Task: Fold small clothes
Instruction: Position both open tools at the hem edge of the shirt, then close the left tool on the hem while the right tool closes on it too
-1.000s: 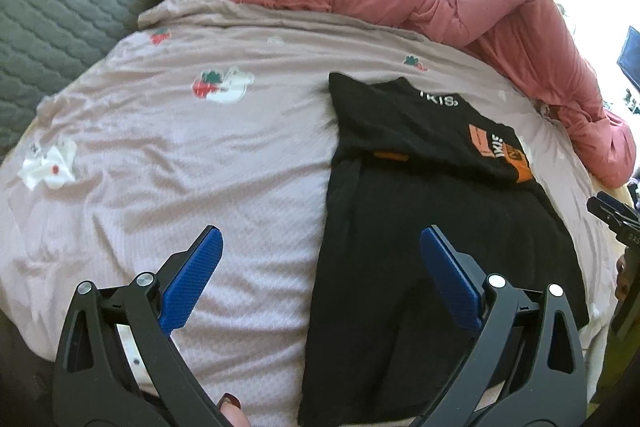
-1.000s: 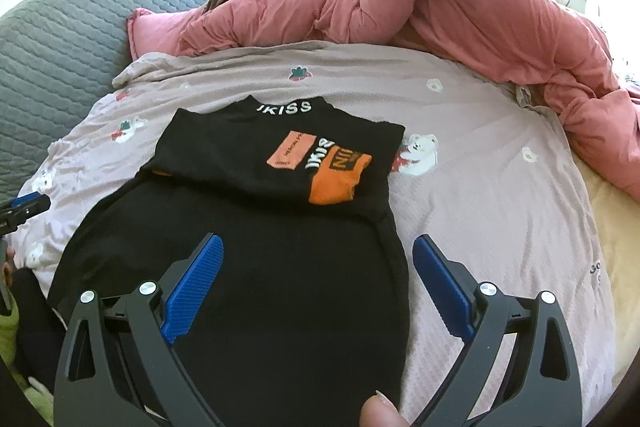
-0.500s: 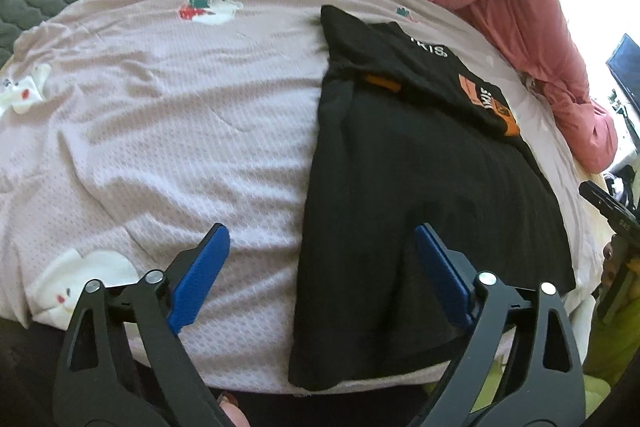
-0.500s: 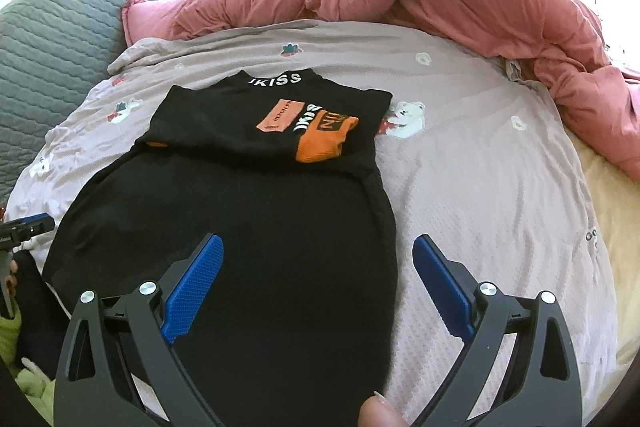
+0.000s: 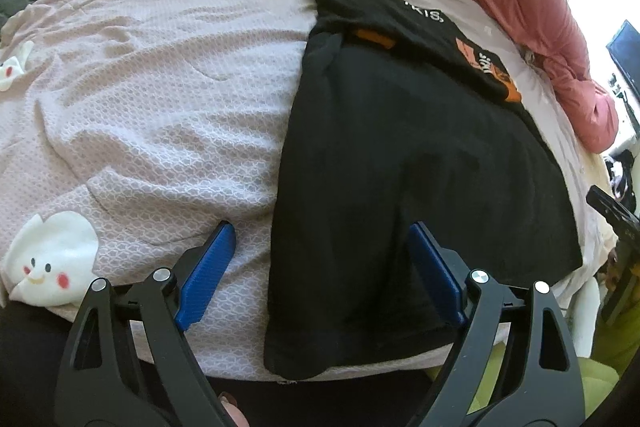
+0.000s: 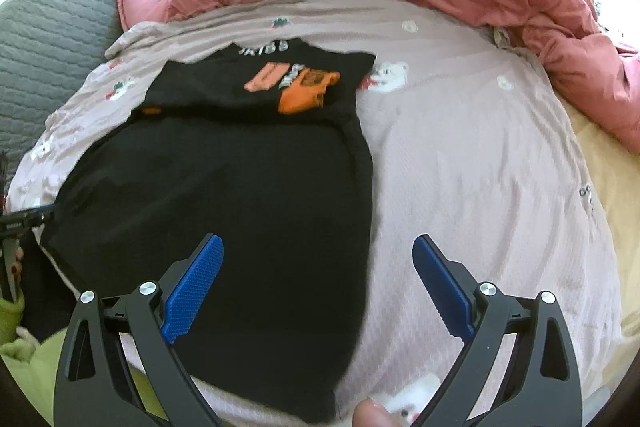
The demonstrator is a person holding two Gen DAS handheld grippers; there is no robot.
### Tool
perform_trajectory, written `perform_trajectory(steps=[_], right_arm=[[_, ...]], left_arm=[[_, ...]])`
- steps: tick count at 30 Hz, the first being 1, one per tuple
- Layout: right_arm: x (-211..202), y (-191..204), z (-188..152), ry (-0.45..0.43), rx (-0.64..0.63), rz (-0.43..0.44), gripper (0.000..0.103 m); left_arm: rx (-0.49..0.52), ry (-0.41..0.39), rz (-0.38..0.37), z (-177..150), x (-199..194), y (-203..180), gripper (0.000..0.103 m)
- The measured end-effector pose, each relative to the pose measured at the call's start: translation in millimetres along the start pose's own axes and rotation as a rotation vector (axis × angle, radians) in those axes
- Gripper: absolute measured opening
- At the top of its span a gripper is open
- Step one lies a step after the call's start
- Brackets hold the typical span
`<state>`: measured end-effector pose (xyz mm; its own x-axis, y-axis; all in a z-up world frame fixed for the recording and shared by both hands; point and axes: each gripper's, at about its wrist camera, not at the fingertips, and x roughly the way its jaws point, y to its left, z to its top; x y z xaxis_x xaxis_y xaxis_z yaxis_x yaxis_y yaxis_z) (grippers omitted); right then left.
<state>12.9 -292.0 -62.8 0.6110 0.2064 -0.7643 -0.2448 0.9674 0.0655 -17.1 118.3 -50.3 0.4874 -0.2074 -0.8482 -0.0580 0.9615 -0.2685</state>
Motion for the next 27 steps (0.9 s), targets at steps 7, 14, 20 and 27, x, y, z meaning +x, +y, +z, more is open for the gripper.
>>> perform_trajectory(steps=[7, 14, 20, 27], right_arm=[[3.3, -5.1, -19.7, 0.064, 0.024, 0.052, 0.058], [11.4, -13.8, -25.6, 0.084, 0.047, 0.057, 0.045], [23.8, -19.4, -26.6, 0.094, 0.07, 0.075, 0.04], [24.4, -20.6, -23.8, 0.074, 0.049, 0.085, 0.009]], left_arm=[[-0.03, -0.019, 0.02, -1.1, -2.0, 6.5, 0.049], [-0.027, -0.019, 0.017, -2.0, -2.3, 5.7, 0.029], [-0.03, -0.013, 0.026, -2.8, 0.9, 5.4, 0.029], [-0.025, -0.03, 0.039, -1.7, 1.0, 3.4, 0.009]])
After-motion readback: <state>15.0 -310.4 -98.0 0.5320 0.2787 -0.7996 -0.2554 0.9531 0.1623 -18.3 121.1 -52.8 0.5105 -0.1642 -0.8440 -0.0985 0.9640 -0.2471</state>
